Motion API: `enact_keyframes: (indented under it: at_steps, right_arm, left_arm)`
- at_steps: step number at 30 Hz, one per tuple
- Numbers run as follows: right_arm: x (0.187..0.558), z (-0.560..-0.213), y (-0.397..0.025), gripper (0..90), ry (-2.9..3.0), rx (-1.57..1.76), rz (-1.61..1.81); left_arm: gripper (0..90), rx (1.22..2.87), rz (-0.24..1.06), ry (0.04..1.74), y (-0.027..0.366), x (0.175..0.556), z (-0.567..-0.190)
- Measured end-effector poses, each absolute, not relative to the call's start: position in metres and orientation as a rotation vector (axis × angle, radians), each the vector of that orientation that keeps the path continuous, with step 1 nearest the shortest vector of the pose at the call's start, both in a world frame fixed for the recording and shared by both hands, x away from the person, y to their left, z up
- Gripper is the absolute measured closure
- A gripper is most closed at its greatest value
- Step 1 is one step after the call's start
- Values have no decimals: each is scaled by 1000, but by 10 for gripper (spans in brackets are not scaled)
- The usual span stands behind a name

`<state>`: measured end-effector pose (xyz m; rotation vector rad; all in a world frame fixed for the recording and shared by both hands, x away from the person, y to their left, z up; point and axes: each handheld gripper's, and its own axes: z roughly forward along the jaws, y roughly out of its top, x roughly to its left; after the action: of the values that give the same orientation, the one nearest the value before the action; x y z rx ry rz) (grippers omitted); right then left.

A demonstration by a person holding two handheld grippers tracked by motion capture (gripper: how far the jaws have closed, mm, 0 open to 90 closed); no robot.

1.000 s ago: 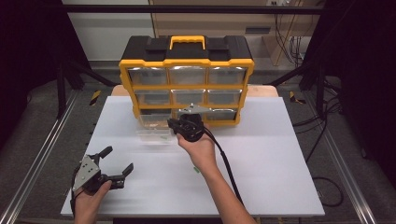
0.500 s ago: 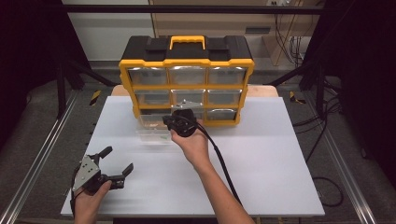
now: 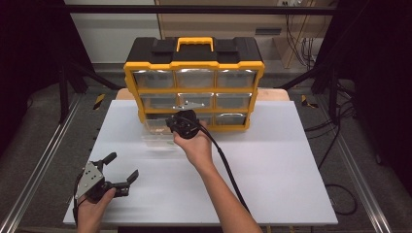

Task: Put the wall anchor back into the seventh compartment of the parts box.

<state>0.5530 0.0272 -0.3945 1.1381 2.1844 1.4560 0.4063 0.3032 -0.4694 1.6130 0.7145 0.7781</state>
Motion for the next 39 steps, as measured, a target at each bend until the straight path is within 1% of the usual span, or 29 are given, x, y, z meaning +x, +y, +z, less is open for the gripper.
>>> enact_keyframes:
  at_steps: [2, 3, 4, 5, 6, 7, 15, 22, 27, 28, 39]
  right_arm:
    - [555, -395, 29, 843, 2189, 1141, 1447]
    - [555, -395, 30, 798, 2188, 1146, 1453]
    - [555, -396, 31, 707, 2181, 1154, 1451]
    - [555, -396, 31, 707, 2181, 1154, 1451]
    - [554, -395, 30, 666, 2186, 1149, 1440]
    - [554, -395, 30, 666, 2186, 1149, 1440]
    - [533, -382, 25, 468, 2224, 1074, 1369]
    - [515, -374, 10, 417, 2195, 1055, 1394]
    - [505, -375, -1, 356, 2190, 1064, 1399]
    - [502, -376, -4, 318, 2200, 1051, 1387]
    - [486, -379, -17, 276, 2197, 1046, 1360]
  left_arm:
    - [11, 1607, 777, 717, 304, 406, -469]
    - [11, 1606, 777, 718, 304, 406, -469]
    - [11, 1605, 777, 719, 304, 406, -469]
    - [11, 1603, 778, 719, 305, 406, -469]
    - [11, 1602, 778, 719, 305, 406, -469]
    - [11, 1601, 779, 719, 305, 406, -469]
    - [11, 1600, 786, 723, 308, 406, -468]
    - [11, 1604, 787, 721, 307, 406, -468]
    - [11, 1605, 788, 723, 308, 406, -468]
    - [11, 1605, 789, 723, 308, 406, -468]
    - [11, 1608, 788, 722, 307, 406, -468]
